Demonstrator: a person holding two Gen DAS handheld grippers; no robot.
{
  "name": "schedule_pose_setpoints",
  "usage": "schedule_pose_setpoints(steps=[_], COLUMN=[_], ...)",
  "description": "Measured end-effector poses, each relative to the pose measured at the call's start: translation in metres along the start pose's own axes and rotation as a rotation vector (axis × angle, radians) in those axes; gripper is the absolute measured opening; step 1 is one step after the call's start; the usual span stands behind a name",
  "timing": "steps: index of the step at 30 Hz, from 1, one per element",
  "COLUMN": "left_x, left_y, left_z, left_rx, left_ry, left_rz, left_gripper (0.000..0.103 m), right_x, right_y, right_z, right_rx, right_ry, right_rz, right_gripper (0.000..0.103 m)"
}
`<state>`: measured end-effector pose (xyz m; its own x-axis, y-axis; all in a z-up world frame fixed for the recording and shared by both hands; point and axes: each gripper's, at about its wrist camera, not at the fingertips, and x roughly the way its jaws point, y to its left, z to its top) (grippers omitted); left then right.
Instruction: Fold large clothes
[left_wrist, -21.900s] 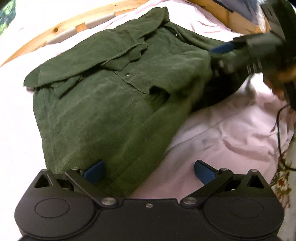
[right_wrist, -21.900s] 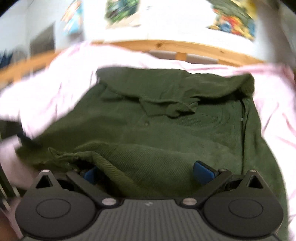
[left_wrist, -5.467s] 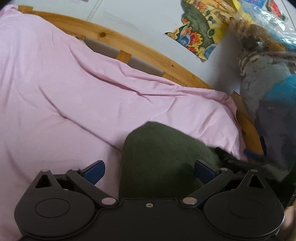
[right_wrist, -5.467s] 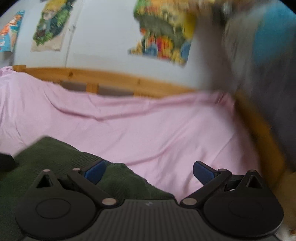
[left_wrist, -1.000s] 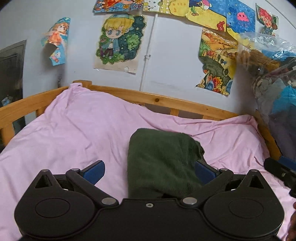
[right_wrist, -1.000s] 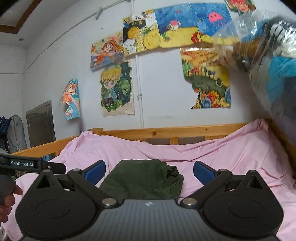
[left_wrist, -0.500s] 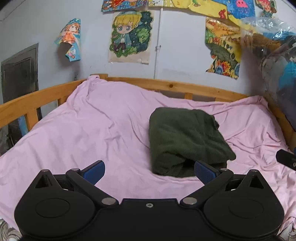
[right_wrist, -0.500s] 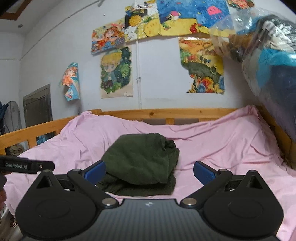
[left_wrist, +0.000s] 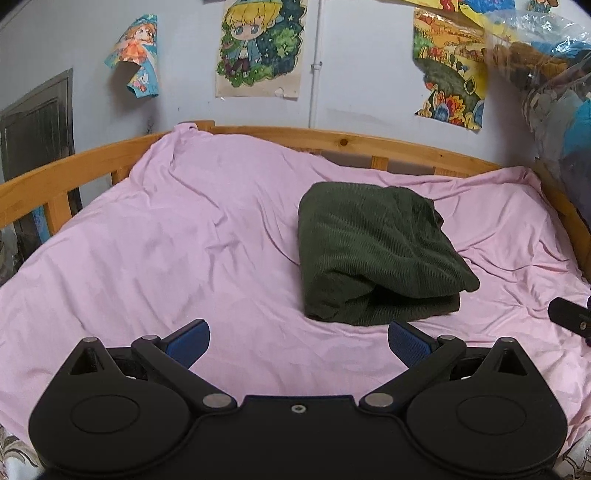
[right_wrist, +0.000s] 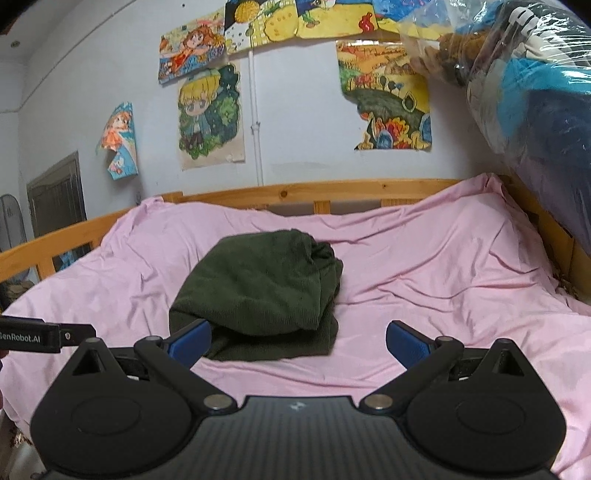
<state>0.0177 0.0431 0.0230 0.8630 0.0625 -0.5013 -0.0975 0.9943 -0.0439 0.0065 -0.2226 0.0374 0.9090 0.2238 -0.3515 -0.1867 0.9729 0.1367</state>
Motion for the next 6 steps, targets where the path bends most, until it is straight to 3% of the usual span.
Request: schedule_pose_setpoints(steps=[6], left_x=[0.0016], left_y=[-0.0005], left_z=[-0.0019], left_rx=[-0.004], left_ry=[0.011], left_rz=[-0.003], left_gripper=[0.102], right_x=[0.0031], right_y=[0.0034], right_z=[-0.0062], right_rx=[-0.013], right_ry=[0.035], right_rz=[-0.026], right_gripper=[0.103])
